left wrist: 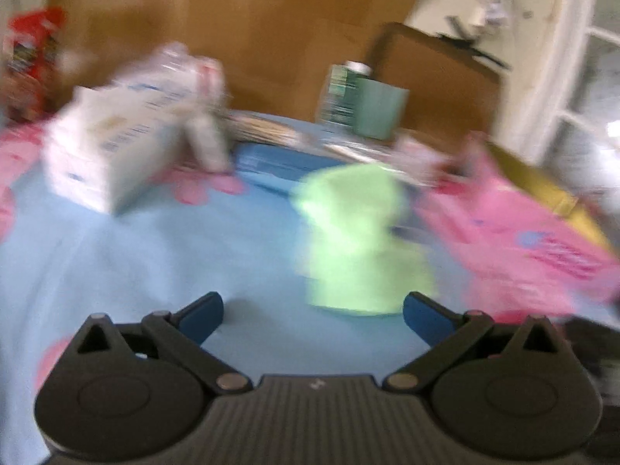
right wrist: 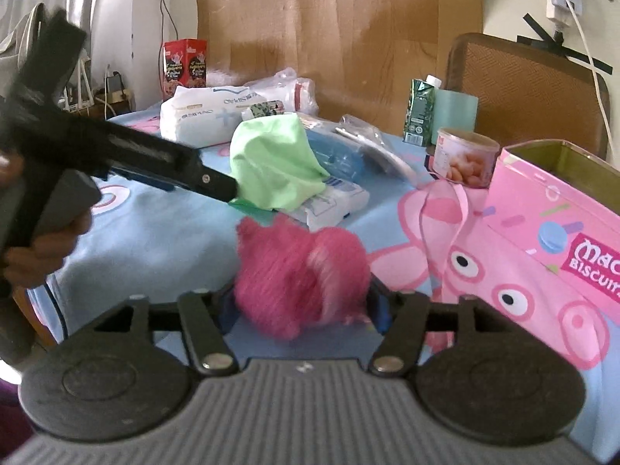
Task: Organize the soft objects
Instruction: 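Carry the pink sock into the pink tin box and release it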
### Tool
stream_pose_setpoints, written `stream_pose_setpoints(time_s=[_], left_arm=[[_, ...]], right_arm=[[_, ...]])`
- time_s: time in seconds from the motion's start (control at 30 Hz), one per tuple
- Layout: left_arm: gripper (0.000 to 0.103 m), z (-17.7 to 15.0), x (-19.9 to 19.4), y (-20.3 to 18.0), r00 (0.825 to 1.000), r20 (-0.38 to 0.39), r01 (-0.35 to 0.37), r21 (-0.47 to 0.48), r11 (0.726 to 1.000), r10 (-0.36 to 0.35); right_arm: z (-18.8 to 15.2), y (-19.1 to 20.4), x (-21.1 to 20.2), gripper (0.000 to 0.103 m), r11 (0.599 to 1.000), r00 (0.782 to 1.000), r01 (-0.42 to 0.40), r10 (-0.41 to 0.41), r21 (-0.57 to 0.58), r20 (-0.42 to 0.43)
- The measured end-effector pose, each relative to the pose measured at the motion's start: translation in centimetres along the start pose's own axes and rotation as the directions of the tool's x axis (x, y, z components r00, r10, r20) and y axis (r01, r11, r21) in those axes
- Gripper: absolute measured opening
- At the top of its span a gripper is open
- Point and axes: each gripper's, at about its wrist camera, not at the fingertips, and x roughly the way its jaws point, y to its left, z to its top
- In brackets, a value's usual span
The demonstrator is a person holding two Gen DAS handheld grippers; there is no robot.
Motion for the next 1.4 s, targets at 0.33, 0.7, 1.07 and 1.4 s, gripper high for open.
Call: stream_pose_setpoints(time_s=[0.33, 0.7, 1.07, 1.4], left_arm=[[0.075, -0.6, 1.7, -4.7, 0.963, -0.139, 0.236, 0.006, 0.972, -0.233], [0.057, 2.8, 3.7, -10.2, 0.907, -0.168, 0.387, -0.021, 0.922, -0.385], [0.057, 9.0, 5.7, -22.4, 0.872, -0.105, 0.490, 0.147, 0.859, -0.479], [0.084, 8.7, 9.3, -26.6, 0.893, -0.130, 0.448, 0.187, 0.874, -0.430]], right_arm=[[-1.4, -0.6, -0.4, 0.053, 1.000, 0.998, -0.027, 0.027, -0.001, 0.058], [-1.3, -4.9, -2.8, 0.052, 0.987, 0.978, 0.105, -0.125, 0.122, 0.167], [1.4, -12.4, -7.5, 0.052, 0.917, 0.871, 0.337, -0.390, 0.213, 0.300], [0.3, -20.3, -6.4, 0.070, 0.804, 0.828, 0.502, -0.553, 0.318, 0.093]])
